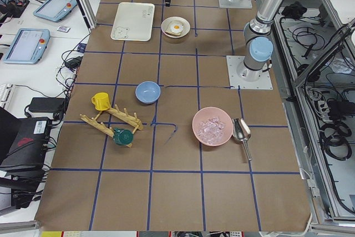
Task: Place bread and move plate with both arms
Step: 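Close the right gripper on the bread slice edge and lift it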
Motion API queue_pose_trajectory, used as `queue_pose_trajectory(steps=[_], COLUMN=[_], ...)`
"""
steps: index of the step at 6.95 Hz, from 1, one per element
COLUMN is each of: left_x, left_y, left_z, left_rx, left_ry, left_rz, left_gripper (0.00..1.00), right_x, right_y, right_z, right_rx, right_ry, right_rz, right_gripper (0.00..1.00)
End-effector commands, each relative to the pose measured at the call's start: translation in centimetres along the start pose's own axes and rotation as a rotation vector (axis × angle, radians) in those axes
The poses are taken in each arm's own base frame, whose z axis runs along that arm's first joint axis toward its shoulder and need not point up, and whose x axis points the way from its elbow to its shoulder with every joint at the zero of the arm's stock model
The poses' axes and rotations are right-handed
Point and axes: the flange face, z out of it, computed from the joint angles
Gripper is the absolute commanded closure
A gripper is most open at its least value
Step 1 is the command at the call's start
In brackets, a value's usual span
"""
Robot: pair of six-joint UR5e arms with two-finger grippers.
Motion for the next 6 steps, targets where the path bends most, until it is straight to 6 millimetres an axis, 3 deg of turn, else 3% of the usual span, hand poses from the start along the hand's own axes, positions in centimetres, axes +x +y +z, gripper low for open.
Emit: queue_pose_trajectory(steps=[1,4,5,6], left_x=[0.0,-0.2,-0.2,-0.3], left_y=[0.0,0.0,-0.1,-0.1], left_z=[-0.1,-0.1,0.0,-0.1], left_rx=[0.003,0.003,0.001,0.005], left_ry=[0.002,-0.006,-0.002,-0.006], left_rz=[-0.001,0.005,0.005,0.001], left_gripper=[0.00,0.00,0.00,0.00], right_x=[0.1,0.5,0.7,1.1], right_y=[0.1,0.8,1.7,2.7], right_z=[0.1,-1.3,-2.7,-5.4], right_rx=[-0.013,-0.036,-0.046,-0.081], right_ry=[-0.003,-0.001,-0.002,-0.007], right_rz=[0.001,-0.002,-0.005,-0.010], right_gripper=[1.00,1.00,1.00,1.00])
